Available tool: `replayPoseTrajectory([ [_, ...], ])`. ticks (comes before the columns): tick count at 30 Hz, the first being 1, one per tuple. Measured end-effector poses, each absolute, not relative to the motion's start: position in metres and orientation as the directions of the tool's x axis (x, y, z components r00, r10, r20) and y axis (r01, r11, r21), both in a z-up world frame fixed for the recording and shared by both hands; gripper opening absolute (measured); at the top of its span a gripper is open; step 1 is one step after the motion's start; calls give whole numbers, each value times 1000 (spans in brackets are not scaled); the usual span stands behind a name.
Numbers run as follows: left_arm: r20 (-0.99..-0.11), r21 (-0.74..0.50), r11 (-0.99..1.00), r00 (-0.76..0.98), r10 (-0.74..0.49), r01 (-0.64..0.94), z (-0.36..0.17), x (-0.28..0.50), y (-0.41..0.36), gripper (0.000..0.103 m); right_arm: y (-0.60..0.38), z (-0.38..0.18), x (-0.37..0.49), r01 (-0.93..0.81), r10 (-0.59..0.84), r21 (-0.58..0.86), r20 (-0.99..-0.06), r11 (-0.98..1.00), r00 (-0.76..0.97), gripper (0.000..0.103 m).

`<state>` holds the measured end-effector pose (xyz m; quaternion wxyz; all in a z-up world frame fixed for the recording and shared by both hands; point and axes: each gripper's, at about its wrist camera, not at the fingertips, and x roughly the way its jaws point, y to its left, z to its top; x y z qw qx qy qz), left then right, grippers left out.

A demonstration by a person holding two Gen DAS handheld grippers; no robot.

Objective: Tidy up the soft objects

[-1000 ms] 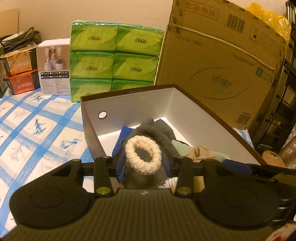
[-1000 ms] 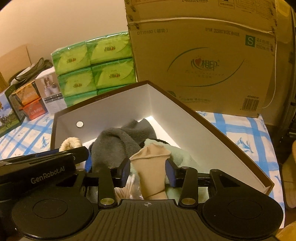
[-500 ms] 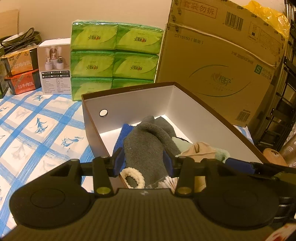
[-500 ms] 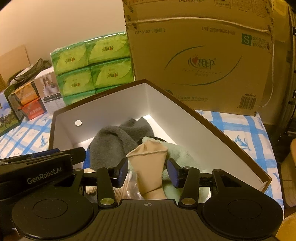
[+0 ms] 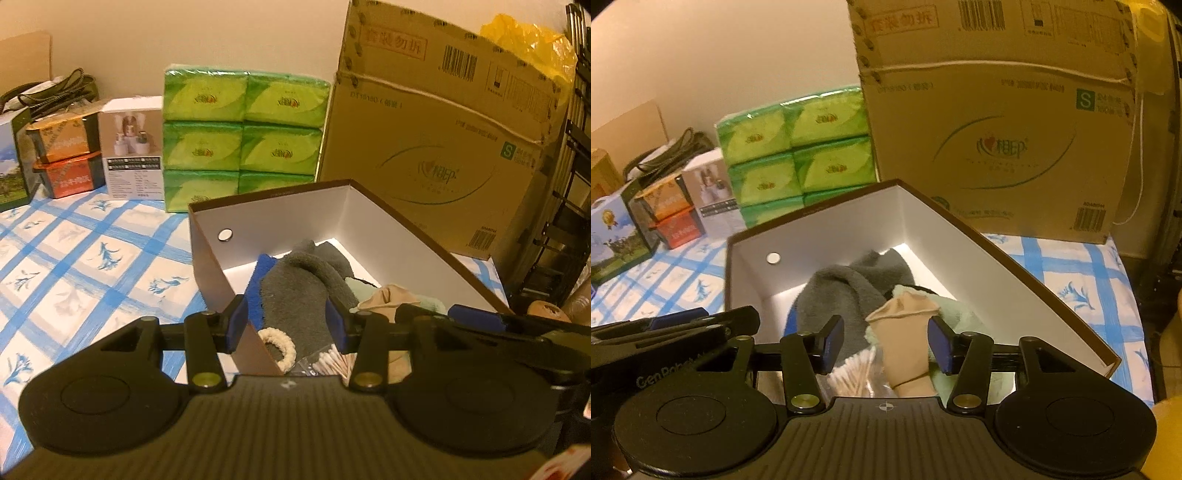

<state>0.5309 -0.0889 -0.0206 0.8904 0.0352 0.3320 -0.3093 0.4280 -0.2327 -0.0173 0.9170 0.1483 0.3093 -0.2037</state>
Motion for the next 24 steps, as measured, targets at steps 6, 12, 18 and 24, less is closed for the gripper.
replayPoseTrajectory([
  [6, -603, -139, 833, 622, -500, 535, 1, 504, -66, 42, -218, 0, 413, 411, -229, 168, -617, 896, 753, 52],
  [12, -588, -138, 865, 663, -464, 482, 28, 464, -40, 42, -196, 23, 386, 336, -171, 180, -592, 925, 788, 54],
  [18, -575, -134, 892, 699, -425, 432, 54, 415, -18, 42, -179, 47, 351, 267, -120, 188, -561, 945, 819, 56],
  [24, -559, -164, 917, 731, -391, 364, 71, 362, 6, 42, -165, 66, 308, 179, -56, 189, -522, 966, 851, 58],
])
